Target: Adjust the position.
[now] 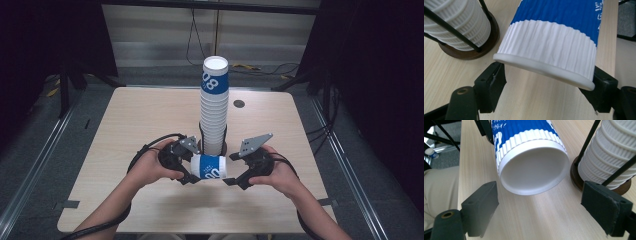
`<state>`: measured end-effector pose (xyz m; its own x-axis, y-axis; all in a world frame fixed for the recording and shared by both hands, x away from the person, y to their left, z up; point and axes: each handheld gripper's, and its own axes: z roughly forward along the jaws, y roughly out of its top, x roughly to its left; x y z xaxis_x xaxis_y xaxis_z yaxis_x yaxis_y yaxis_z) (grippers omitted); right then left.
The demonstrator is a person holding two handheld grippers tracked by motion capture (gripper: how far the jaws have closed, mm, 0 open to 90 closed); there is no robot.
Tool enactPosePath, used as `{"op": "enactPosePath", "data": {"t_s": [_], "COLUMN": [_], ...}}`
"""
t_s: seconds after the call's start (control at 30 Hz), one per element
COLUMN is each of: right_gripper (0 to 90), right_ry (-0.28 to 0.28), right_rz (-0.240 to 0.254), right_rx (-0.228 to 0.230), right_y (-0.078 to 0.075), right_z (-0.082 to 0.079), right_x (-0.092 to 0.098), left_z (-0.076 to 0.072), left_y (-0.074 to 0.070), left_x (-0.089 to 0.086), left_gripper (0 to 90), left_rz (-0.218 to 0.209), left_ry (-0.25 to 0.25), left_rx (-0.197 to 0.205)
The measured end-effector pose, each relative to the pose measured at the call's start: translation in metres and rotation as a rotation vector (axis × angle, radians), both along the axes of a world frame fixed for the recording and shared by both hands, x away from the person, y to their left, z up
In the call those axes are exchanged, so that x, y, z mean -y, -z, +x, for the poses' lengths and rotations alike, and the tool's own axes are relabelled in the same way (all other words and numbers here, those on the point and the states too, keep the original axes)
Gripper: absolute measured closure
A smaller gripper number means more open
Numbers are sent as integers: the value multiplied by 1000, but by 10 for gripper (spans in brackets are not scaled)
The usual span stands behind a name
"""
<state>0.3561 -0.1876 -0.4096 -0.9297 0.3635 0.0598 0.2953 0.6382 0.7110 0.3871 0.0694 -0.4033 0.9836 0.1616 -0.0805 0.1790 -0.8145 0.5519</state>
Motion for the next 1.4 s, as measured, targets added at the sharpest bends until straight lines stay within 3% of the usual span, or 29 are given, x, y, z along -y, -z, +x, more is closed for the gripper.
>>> {"op": "enactPosePath", "data": {"t_s": [0.13,0.3,0.33,0.5,0.6,1.4], "right_gripper": [135,134,135,135,135,155], "right_ry": [-7,-26,-33,-62,-74,-114], "right_rz": [-32,-74,-82,-130,-144,-190], "right_rx": [4,9,9,17,18,-8], "right_y": [0,0,0,0,0,7], "right_z": [0,-1,-1,-2,-2,-1], "right_x": [-1,-4,-5,-9,-12,-20], "left_z": [0,-1,0,-2,-1,-3], "left_y": [1,0,-1,-2,-5,-8], "left_x": [2,5,6,9,11,28], "left_gripper": [250,250,250,249,249,247], "left_rz": [51,74,85,109,128,203], "left_ry": [17,3,17,11,33,63], "left_rx": [0,-8,6,-7,-4,-21]}}
